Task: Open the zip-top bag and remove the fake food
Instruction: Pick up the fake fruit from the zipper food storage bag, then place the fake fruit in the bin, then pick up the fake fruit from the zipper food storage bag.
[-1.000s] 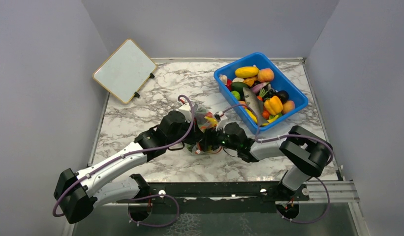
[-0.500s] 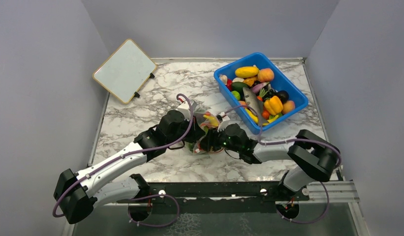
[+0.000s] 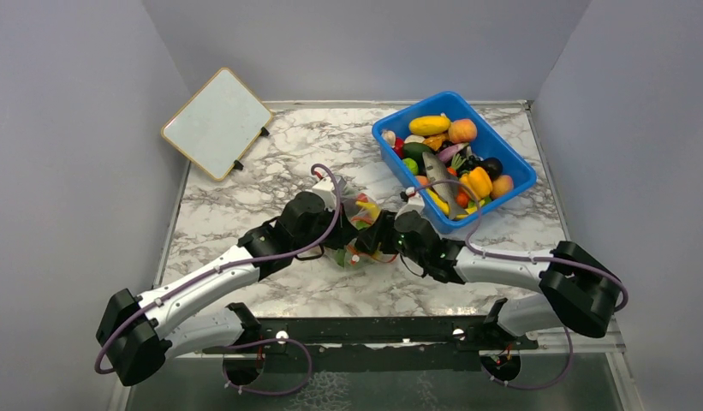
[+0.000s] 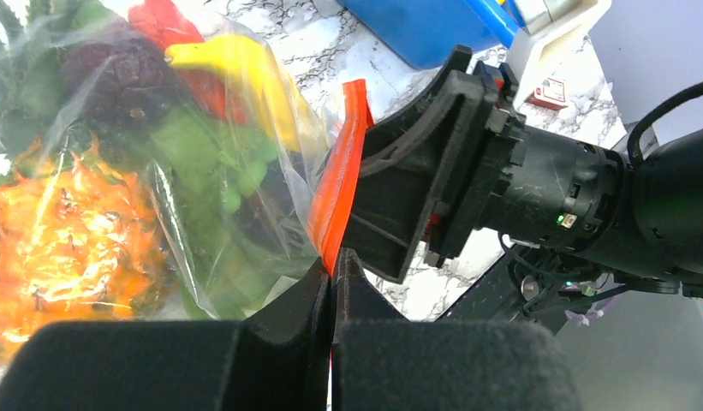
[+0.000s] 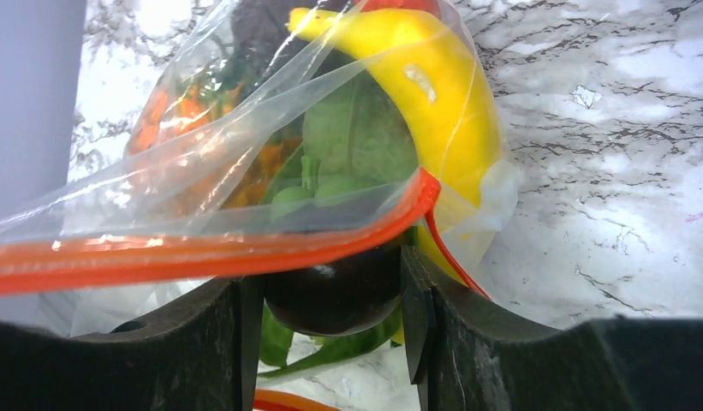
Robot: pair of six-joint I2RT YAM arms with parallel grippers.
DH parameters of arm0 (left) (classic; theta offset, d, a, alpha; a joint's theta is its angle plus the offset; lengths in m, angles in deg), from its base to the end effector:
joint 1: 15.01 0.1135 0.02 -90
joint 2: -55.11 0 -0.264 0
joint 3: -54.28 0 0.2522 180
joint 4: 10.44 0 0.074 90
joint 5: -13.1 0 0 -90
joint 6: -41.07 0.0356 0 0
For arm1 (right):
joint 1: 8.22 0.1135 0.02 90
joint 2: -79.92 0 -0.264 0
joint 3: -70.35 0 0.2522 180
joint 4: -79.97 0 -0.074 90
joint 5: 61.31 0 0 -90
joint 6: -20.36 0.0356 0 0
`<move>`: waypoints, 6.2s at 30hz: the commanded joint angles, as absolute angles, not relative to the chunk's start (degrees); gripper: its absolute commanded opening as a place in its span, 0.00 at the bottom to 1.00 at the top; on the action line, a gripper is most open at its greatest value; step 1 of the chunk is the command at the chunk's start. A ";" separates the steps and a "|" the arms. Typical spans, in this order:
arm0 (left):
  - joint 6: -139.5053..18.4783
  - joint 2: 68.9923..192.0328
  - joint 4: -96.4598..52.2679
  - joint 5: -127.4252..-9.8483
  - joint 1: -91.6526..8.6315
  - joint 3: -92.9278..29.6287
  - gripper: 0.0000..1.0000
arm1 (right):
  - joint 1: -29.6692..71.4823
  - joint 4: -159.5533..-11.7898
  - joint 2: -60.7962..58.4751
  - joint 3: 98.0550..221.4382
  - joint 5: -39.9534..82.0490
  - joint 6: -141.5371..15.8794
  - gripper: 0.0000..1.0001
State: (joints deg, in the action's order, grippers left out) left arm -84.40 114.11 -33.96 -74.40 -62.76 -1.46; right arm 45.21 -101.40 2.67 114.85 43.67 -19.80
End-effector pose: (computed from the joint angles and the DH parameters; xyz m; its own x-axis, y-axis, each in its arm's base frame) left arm 0.1559 -0.1740 0.2761 -0.6910 -0.1014 -0.7157 0.4478 0.7171 -0.5340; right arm 0.1661 0.2085 0.1781 -0.6925 0.3056 -0.6535 -0.1785 0.8051 0.5657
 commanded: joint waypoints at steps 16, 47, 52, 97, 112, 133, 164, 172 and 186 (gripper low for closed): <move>-83.67 114.68 -32.11 -71.72 -62.69 -1.49 0.00 | 44.51 -85.74 -11.28 127.69 34.01 -25.33 0.68; -84.23 113.50 -37.02 -78.28 -62.74 -2.28 0.00 | 44.16 -90.29 21.92 116.54 36.44 -43.06 0.42; -84.56 112.80 -37.06 -79.01 -62.73 -2.05 0.00 | 44.08 -86.95 32.33 117.84 45.23 -47.03 0.42; -84.64 111.75 -35.65 -70.70 -62.71 -2.64 0.00 | -7.23 -61.49 -27.91 170.29 5.82 -50.98 0.64; -84.82 112.61 -35.55 -70.04 -62.73 -3.25 0.00 | -7.19 -67.72 -16.14 159.55 8.05 -50.15 0.51; -84.87 112.59 -35.68 -70.28 -62.77 -3.34 0.00 | -4.62 -62.16 -20.36 165.63 10.98 -49.48 0.35; -85.02 114.70 -33.01 -69.57 -62.82 -2.81 0.00 | 23.06 -105.04 25.41 106.55 10.56 -31.05 0.57; -85.41 114.91 -32.94 -69.82 -62.81 -2.71 0.00 | 35.46 -103.38 23.91 104.65 24.04 -25.18 0.77; -85.72 114.79 -33.42 -70.16 -62.77 -2.61 0.00 | 43.99 -95.61 9.15 115.47 35.96 -13.45 0.51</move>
